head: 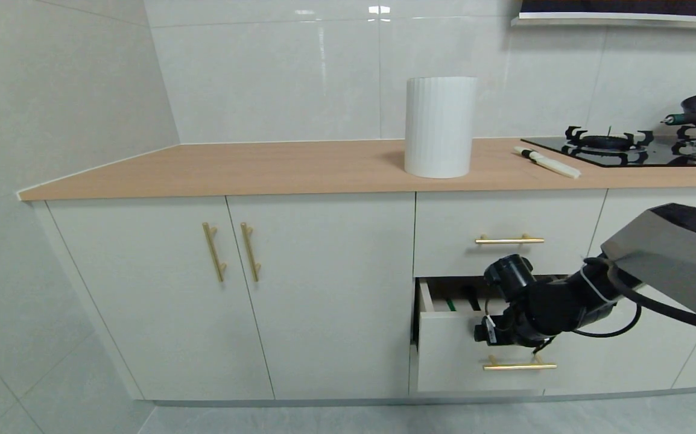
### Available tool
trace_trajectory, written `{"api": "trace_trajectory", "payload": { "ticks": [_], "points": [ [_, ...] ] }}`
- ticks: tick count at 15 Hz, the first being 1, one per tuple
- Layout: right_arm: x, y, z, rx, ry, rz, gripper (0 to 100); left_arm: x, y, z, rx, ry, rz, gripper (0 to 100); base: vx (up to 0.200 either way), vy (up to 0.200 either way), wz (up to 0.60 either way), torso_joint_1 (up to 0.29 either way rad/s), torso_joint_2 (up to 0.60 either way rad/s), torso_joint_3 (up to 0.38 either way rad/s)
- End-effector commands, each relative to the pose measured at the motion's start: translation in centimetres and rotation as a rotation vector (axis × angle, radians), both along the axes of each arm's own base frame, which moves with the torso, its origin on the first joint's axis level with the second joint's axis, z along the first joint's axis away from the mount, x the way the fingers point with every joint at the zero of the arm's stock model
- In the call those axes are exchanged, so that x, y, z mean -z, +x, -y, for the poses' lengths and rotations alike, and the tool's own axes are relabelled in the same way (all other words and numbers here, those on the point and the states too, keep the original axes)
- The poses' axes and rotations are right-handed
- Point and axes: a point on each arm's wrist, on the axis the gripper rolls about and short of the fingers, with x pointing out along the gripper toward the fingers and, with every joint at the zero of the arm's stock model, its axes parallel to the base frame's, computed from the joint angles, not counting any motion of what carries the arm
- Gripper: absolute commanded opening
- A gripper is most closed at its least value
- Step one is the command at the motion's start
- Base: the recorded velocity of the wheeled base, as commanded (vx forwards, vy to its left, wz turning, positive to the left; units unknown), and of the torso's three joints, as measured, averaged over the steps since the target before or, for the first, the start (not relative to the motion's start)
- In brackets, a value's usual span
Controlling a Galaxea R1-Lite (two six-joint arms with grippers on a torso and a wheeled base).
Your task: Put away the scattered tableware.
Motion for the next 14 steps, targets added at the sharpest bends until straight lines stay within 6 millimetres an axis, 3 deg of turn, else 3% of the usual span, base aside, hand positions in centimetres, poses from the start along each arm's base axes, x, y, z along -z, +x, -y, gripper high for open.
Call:
{"api": "trace_trajectory", "payload": {
  "ticks": [1,10,14],
  "points": [
    [1.7,0.6,0.3,0.015,-0.001,0.000,100,0.0,0.0,0.0,0.001,0.001,0.000,100,0.000,0.000,0.00,0.000,0.00,0.000],
    [4.6,4.6,3.5,0.115,0.074,0.260,100,0.0,0.0,0.0,-0.001,0.000,0.000,100,0.000,0.000,0.00,0.000,0.00,0.000],
    [5.2,5.4,4.3,0.140,0.090,0.320,100,0.0,0.0,0.0,-0.001,0.000,0.000,100,0.000,0.000,0.00,0.000,0.00,0.000]
  ]
}}
